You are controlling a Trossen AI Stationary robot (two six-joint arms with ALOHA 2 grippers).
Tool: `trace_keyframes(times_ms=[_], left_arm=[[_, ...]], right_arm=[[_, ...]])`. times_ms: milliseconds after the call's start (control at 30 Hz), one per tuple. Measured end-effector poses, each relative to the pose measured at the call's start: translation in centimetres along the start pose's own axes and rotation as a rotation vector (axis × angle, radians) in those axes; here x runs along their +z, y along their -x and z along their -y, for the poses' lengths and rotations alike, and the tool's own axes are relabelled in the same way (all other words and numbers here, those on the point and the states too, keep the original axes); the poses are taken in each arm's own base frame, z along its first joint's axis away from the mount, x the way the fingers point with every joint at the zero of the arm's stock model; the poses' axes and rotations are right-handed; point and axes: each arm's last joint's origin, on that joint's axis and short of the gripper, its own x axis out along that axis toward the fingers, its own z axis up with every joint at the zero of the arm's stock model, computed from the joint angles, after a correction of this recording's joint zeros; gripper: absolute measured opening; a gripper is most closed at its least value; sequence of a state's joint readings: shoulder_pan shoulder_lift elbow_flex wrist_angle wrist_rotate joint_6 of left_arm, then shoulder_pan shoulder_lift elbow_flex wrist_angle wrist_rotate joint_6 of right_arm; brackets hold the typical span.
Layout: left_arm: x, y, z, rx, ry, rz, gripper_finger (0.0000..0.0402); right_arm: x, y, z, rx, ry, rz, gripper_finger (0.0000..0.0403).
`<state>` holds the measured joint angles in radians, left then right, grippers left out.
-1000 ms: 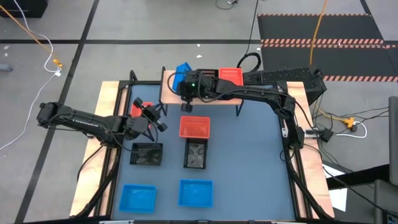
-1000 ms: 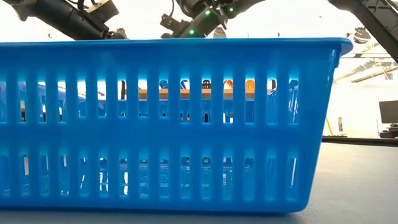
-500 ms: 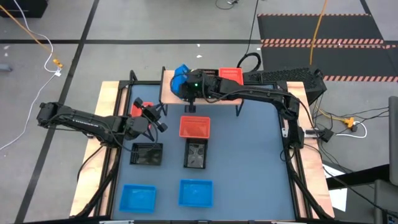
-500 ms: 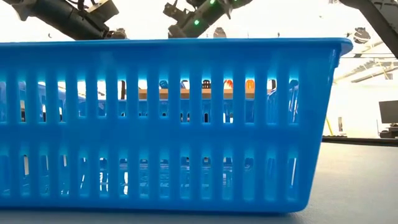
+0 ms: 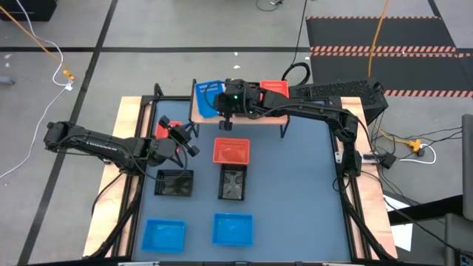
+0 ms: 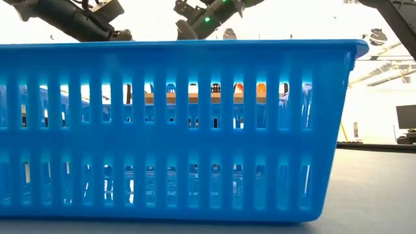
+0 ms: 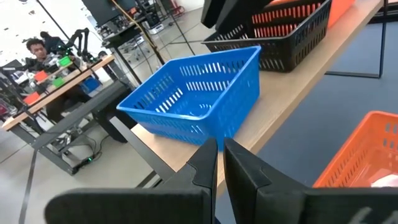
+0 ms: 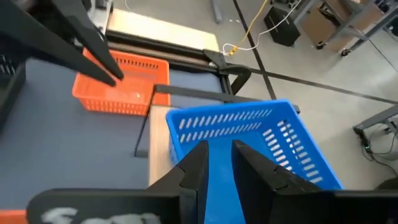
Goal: Stack baskets on shelf by color
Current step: Put the right blue bin on the shelf
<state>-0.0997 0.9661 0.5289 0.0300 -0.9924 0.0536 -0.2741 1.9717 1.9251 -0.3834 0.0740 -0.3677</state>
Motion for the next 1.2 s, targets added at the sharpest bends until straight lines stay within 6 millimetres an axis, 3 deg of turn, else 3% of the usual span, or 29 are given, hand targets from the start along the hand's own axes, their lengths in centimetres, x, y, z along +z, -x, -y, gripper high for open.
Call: trace_keyframes(times_ms=[167, 367, 667, 967, 1100, 1200], left_arm=[[-0.1, 0.0, 0.0, 0.000, -0.009, -0.008, 0.0031], [-0.2, 0.0, 0.0, -0.001, -0.006, -0.011, 0.0031], [-0.2, 0.0, 0.0, -0.001, -0.005, -0.011, 0.0031], [-0.2, 0.0, 0.0, 0.000, -0.012, -0.015, 0.0031], [-0.2, 0.0, 0.0, 0.001, -0.011, -0.015, 0.0031], [-0.1, -0.1, -0.1, 0.005, 0.002, -0.009, 0.0031]], right_arm=[[-0.4, 0.4, -0.1, 0.022, 0.002, -0.052, 0.0061], [-2.9, -1.7, -1.6, 0.133, 0.103, -0.053, 0.0061], [-4.7, -3.1, -2.0, 0.020, 0.246, 0.001, 0.0096], [-3.2, -2.1, -1.9, -0.025, 0.308, 0.095, 0.0145], [-0.8, -0.4, 0.0, -0.188, 0.371, 0.050, 0.0168], [1.6, 1.6, 1.9, -0.182, 0.349, 0.063, 0.0179]])
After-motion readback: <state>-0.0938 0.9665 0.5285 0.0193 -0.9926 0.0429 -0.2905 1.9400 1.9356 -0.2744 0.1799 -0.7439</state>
